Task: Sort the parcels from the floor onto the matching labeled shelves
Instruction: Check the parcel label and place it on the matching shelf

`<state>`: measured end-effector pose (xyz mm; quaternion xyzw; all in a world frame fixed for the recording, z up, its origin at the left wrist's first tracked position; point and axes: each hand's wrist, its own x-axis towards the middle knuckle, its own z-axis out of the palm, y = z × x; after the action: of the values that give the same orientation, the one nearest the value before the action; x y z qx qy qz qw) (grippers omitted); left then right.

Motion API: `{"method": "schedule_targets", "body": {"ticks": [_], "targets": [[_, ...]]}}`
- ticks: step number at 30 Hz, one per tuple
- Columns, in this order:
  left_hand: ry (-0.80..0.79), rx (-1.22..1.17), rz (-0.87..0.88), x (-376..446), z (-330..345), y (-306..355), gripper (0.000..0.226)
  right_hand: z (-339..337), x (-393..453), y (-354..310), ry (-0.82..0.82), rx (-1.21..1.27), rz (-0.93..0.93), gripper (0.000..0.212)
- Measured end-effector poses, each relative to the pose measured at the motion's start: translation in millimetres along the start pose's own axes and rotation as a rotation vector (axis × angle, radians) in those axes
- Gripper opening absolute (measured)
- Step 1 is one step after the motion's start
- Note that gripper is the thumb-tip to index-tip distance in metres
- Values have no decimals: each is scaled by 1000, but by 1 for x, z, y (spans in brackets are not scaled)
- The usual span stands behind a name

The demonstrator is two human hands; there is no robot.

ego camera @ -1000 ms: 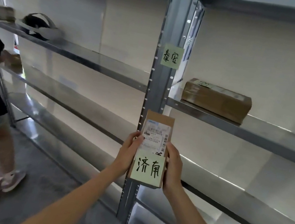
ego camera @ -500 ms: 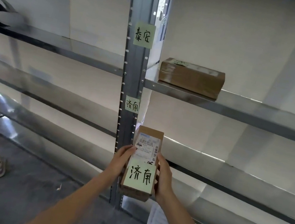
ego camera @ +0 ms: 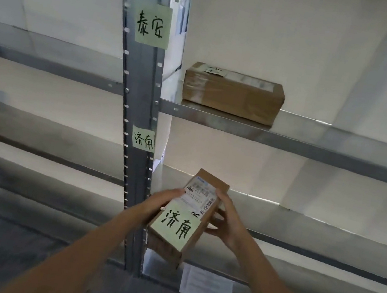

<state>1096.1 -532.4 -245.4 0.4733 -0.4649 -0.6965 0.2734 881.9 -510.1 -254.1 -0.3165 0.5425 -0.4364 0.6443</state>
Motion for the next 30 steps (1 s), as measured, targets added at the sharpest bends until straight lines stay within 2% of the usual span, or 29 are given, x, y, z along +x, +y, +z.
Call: {"method": "schedule_targets", "body": {"ticks": [2,5,6,9,11,14,17,20,24,28,30], "targets": [[6,-22,23,19,-8,11,58,-1,13,-10,42,72,-22,81],[63,-119,29,46,-22,18,60,-3,33,-22,159,198,-32,46],[98,-121,16,55,-26,18,62,-5,41,-24,205,249,-23,42],[199,-98,-3,77,-41,14,81,-11,68,-18,336,392,-4,46],[193,-140,6,88,-46,13,75,-8,83,-13,388,472,6,52],[230,-154,38,104,-47,9,69,-1,107,-1,438,566,25,76],[288,-61,103,121,-40,5,62,2,128,13,432,596,31,68],[335,8,135,137,-43,2,42,5,140,19,464,565,30,81],[385,-4,69,158,-57,-7,35,-1,151,25,674,370,47,65],[329,-69,11,174,-71,-12,46,-3,160,37,553,271,88,91],[307,-3,27,181,-74,-10,43,-5,165,39,536,223,104,80]]}}
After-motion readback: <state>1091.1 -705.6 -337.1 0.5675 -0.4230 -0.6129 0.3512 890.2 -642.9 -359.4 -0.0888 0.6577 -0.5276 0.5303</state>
